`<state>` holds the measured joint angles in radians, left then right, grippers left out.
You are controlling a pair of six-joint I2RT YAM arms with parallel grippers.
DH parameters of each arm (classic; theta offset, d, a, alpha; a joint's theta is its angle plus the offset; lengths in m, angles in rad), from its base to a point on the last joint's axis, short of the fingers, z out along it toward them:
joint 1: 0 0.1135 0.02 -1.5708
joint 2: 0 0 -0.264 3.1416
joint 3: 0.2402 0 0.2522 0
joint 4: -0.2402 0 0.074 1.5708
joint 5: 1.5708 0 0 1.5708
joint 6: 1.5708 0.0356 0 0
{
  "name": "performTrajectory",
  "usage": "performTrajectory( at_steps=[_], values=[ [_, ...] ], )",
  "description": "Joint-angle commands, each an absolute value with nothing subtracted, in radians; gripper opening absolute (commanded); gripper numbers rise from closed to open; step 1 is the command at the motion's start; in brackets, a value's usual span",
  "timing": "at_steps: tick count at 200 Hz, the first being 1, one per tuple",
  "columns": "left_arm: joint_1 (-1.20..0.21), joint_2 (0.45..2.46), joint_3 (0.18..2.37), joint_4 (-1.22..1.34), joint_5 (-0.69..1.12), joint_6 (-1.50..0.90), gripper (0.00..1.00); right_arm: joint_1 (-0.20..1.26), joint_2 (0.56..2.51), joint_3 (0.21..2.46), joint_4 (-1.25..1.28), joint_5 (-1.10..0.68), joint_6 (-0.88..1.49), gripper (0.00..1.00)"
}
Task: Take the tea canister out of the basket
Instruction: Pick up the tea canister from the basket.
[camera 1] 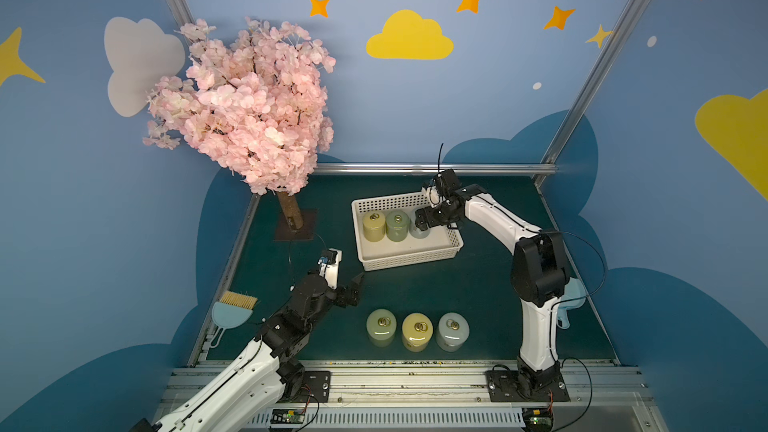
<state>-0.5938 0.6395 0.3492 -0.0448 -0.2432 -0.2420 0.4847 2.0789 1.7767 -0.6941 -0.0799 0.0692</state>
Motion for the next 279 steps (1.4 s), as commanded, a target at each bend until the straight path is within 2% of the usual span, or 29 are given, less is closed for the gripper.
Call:
performTrajectory(
  at_steps=[1, 113, 218, 251, 279],
  values=[
    [-0.589, 0.627, 0.344, -0.028, -0.258, -0.232, 1.00, 0.494, 2.108, 1.819, -0.712, -0.056, 0.063, 0.96],
    [-0.589, 0.608, 0.341, -0.031, -0.257, -0.233, 1.00, 0.520, 2.210, 1.932, -0.738, -0.011, 0.055, 0.96],
    [-0.589, 0.620, 0.340, -0.021, -0.250, -0.236, 1.00, 0.520, 2.268, 1.987, -0.739, 0.022, 0.051, 0.92],
    [-0.588, 0.618, 0.341, -0.022, -0.252, -0.234, 1.00, 0.520, 2.276, 1.992, -0.741, 0.013, 0.045, 0.85],
    [-0.589, 0.613, 0.342, -0.025, -0.254, -0.233, 1.00, 0.520, 2.276, 1.993, -0.748, 0.011, 0.040, 0.76]
  ],
)
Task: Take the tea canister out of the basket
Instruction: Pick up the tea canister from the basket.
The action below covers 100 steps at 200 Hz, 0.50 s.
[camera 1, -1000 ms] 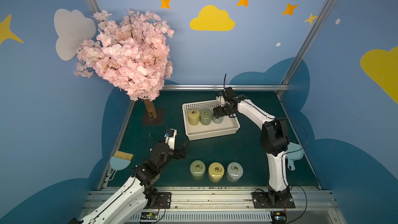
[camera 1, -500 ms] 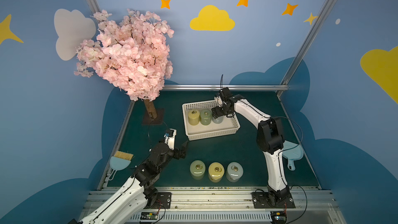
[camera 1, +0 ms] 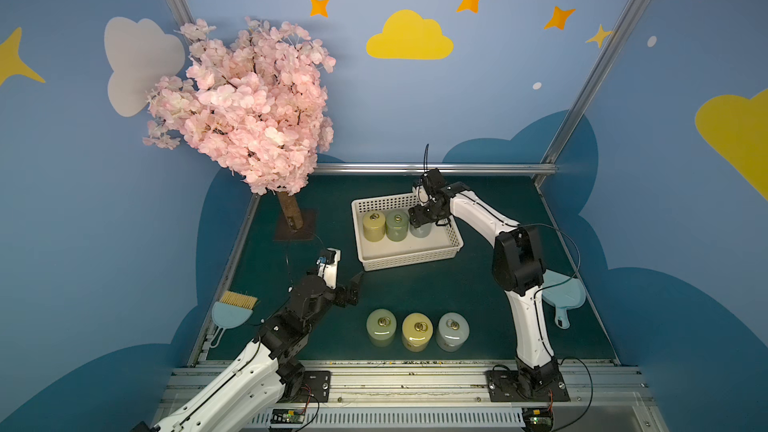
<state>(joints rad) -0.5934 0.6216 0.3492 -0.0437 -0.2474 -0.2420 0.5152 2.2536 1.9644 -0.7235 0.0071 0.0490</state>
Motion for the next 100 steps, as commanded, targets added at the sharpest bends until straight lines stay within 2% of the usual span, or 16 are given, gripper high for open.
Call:
performTrajectory(
  at_steps=[1, 44, 100],
  values=[
    [-0.589, 0.612, 0.341, -0.025, -0.253, -0.233, 1.00, 0.520, 2.276, 1.994, -0.749, 0.012, 0.041, 0.76],
    [-0.589, 0.614, 0.341, -0.023, -0.254, -0.232, 1.00, 0.520, 2.265, 2.012, -0.777, 0.024, 0.041, 0.67],
    [-0.589, 0.614, 0.339, -0.023, -0.255, -0.233, 1.00, 0.525, 2.206, 2.022, -0.790, 0.031, 0.034, 0.63]
  ],
)
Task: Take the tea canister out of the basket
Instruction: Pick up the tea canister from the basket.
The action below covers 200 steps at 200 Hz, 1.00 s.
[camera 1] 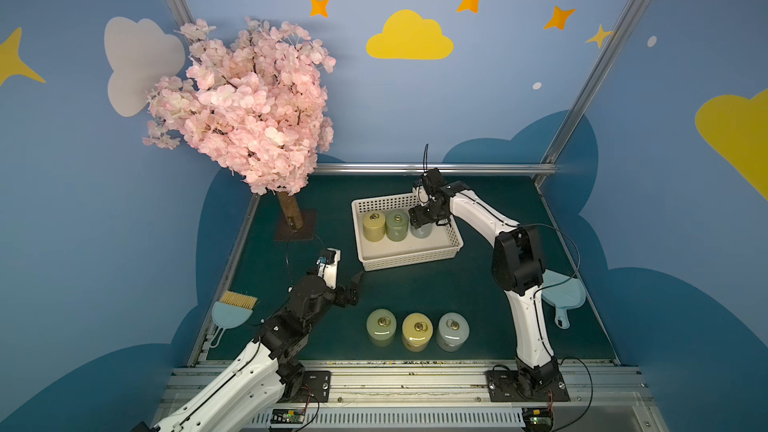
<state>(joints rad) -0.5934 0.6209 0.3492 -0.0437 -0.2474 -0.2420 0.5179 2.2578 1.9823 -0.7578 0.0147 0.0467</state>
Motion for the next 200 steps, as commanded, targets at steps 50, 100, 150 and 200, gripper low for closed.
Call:
performTrajectory(
  at_steps=[50, 100, 150, 200],
  values=[
    [-0.589, 0.613, 0.339, -0.022, -0.250, -0.234, 1.00, 0.533, 2.152, 2.018, -0.793, 0.033, 0.025, 0.63],
    [-0.589, 0.614, 0.340, -0.022, -0.249, -0.236, 1.00, 0.550, 2.090, 2.002, -0.794, 0.059, 0.015, 0.63],
    [-0.589, 0.600, 0.338, -0.028, -0.252, -0.236, 1.00, 0.569, 2.024, 1.958, -0.795, 0.083, 0.015, 0.63],
    [-0.589, 0.591, 0.332, -0.023, -0.249, -0.236, 1.00, 0.588, 1.950, 1.891, -0.795, 0.121, 0.024, 0.63]
  ],
)
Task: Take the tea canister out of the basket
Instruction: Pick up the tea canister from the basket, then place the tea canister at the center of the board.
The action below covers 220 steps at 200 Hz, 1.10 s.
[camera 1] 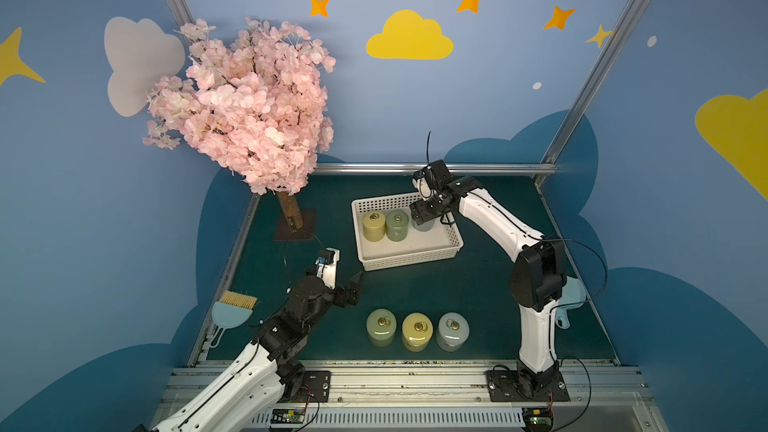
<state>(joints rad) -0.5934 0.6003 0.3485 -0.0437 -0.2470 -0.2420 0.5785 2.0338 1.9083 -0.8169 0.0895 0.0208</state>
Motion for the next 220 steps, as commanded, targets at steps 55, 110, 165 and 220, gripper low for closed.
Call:
performTrajectory(
  at_steps=[55, 110, 165, 220],
  values=[
    [-0.589, 0.580, 0.332, -0.028, -0.246, -0.238, 1.00, 0.601, 1.846, 1.802, -0.795, 0.117, 0.057, 0.63],
    [-0.589, 0.563, 0.328, -0.034, -0.251, -0.238, 1.00, 0.609, 1.730, 1.692, -0.795, 0.065, 0.074, 0.63],
    [-0.589, 0.563, 0.324, -0.029, -0.256, -0.235, 1.00, 0.616, 1.593, 1.548, -0.793, 0.057, 0.121, 0.63],
    [-0.589, 0.560, 0.322, -0.029, -0.262, -0.231, 1.00, 0.627, 1.448, 1.376, -0.757, 0.054, 0.152, 0.63]
  ],
)
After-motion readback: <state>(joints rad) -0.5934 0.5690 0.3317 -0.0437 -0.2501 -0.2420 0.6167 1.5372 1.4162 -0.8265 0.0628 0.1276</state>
